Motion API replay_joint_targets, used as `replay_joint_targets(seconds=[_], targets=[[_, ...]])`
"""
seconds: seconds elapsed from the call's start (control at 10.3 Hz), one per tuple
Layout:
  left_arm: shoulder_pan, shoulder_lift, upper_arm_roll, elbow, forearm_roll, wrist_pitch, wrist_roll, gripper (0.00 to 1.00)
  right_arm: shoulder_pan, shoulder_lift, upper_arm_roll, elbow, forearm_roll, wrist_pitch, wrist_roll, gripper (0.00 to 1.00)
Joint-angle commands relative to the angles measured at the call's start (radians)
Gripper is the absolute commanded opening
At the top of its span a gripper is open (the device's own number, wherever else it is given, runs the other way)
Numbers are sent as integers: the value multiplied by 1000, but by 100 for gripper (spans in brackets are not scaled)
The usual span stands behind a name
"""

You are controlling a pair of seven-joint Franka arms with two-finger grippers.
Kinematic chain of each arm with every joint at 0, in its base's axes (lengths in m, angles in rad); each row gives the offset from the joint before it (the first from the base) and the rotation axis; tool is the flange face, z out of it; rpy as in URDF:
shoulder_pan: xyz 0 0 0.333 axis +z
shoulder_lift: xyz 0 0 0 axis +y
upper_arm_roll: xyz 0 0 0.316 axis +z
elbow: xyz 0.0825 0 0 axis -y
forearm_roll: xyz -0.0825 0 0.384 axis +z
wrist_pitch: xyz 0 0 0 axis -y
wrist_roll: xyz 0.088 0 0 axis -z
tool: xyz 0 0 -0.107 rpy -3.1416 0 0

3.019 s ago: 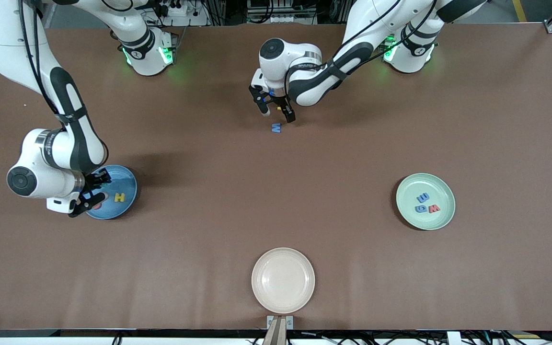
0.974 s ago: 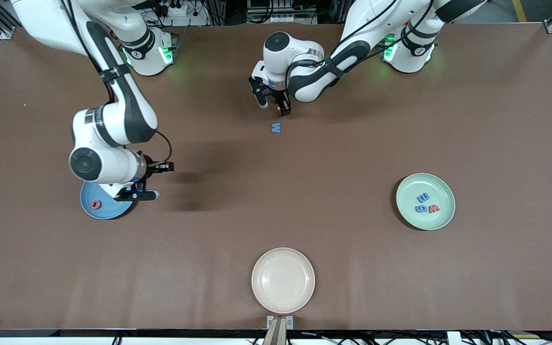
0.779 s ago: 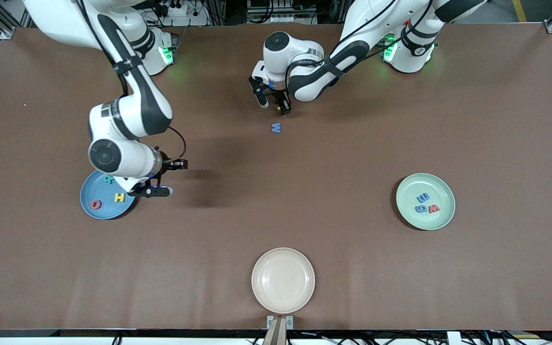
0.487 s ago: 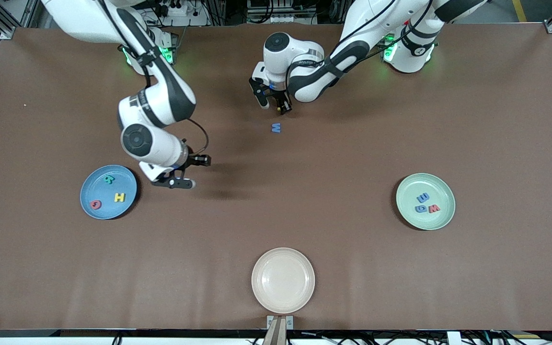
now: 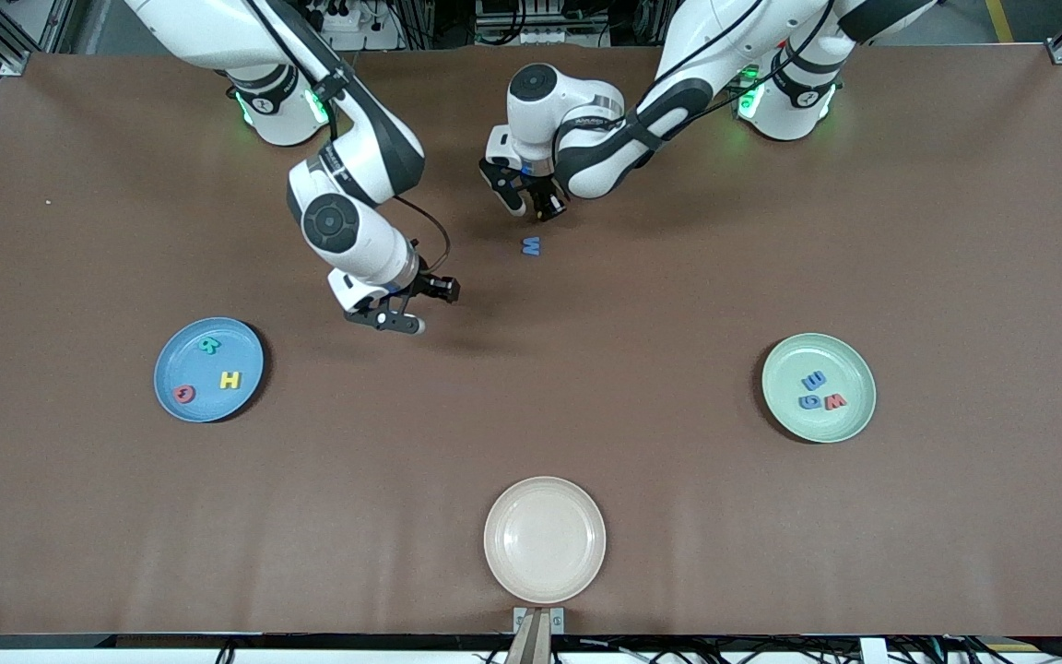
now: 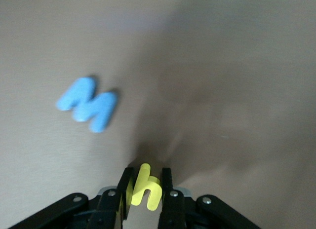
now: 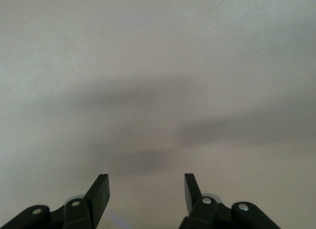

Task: Sort uppercase to blue plate, lowercase to green plate
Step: 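Carry the yellow h to the green plate while the right grasps M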

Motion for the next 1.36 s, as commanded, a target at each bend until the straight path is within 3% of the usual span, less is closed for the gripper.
replay_joint_targets(seconds=[0.0,0.29,0.49,0.68,0.88,1.27], targets=[[170,-98,-97,-10,-75,-124,-11,0,27,-31,25,-54,7,64,95,70],[555,-120,-354,24,-111,-406,8,0,99,-33,34,-68,0,104,181,70],[812,-115,-458,59,-108,-444,85,0,166,-33,32,-66,-84,114,296,70],[992,-109,-449,125,-111,-451,249,0,241,-8,32,-65,-256,114,469,70],[1135,-39,-397,192,-112,-435,285,0,285,41,34,-51,-325,130,580,70],[1049,36,-135,315,-109,-383,295,0,331,163,31,2,-327,221,651,68]])
